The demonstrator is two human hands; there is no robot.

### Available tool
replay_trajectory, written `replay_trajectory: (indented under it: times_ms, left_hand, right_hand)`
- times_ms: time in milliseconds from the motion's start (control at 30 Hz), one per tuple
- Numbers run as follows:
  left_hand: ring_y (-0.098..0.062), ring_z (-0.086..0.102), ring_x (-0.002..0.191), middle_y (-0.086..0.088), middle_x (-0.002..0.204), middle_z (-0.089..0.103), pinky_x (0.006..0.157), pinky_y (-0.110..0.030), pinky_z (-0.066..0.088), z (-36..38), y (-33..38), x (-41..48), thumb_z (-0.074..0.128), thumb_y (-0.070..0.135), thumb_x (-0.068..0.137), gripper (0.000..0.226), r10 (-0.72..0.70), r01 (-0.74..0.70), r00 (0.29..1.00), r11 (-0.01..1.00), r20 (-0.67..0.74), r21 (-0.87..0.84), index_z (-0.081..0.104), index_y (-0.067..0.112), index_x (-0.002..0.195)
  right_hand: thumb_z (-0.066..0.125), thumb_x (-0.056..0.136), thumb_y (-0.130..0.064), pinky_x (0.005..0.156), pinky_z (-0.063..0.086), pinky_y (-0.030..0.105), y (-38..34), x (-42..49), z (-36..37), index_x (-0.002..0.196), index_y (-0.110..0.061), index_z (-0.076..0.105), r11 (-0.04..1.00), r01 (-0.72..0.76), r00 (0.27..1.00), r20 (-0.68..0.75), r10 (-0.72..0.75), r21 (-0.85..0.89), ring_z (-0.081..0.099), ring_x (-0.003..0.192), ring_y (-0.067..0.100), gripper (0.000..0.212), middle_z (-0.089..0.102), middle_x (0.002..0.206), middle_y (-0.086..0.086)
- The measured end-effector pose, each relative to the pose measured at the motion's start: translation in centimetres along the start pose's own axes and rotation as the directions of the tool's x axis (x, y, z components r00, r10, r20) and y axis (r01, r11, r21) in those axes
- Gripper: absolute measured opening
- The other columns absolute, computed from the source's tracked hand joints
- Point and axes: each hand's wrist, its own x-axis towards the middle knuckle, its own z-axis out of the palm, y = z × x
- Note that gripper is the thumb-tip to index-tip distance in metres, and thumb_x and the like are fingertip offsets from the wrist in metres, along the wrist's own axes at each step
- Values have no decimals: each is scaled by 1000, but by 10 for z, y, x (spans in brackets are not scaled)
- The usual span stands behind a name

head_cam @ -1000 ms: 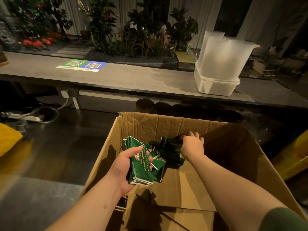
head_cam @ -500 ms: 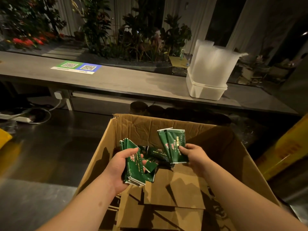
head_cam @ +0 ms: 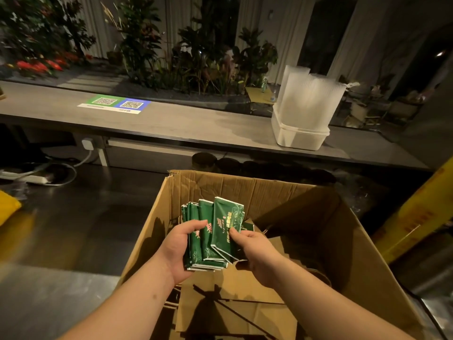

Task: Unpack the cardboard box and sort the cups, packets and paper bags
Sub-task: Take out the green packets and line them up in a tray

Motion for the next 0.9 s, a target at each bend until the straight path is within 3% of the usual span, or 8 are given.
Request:
replay_trajectory:
  times_ms: [233,400,533,633,767,900]
  left_hand:
    - [-49,60,123,-28,128,66,111,-62,40,-3,1,3,53,28,96,44,-16,18,999,996,34,-89,63,4,131]
    - [-47,65,114,-30,122,68,100,-57,47,-1,2,5,48,27,100,41,-52,53,998,995,19,-87,64,0,127]
    - [-47,65,115,-28,122,69,100,-57,49,-2,0,6,53,28,97,42,-56,56,998,998,-4,-41,64,3,129]
    - [-47,64,117,-27,123,69,103,-59,48,-4,-2,8,57,30,94,44,-48,48,999,999,0,-21,65,5,129]
    - [-46,63,119,-25,125,69,102,-57,49,-4,-3,6,61,37,90,46,-53,53,998,999,35,4,74,6,121]
    - [-46,65,117,-25,125,69,104,-58,48,1,-6,1,69,38,84,53,-57,56,998,997,16,49,69,7,127]
  right_hand:
    - [53,105,-35,67,45,29,-5,2,-7,116,-8,67,990,-29,999,25,26,136,66,83,17,31,77,99,6]
    - [59,103,-25,68,51,31,-10,0,-5,122,-2,64,986,-53,996,80,40,161,73,98,27,31,76,111,13]
    - [71,96,-26,59,47,28,-9,-3,-1,105,-9,62,1000,-24,998,54,24,-7,66,85,23,22,74,98,10]
    - [76,91,-34,59,45,29,-11,-7,2,107,-7,63,991,10,1000,15,-8,-133,64,76,21,35,76,97,7]
    - [75,90,-45,59,50,28,-13,-14,7,110,-18,62,959,46,998,-26,-55,-280,66,74,18,36,74,101,6]
    - [72,92,-45,62,52,28,-15,-26,9,105,-20,63,930,109,987,-76,-145,-350,64,78,17,30,72,99,3]
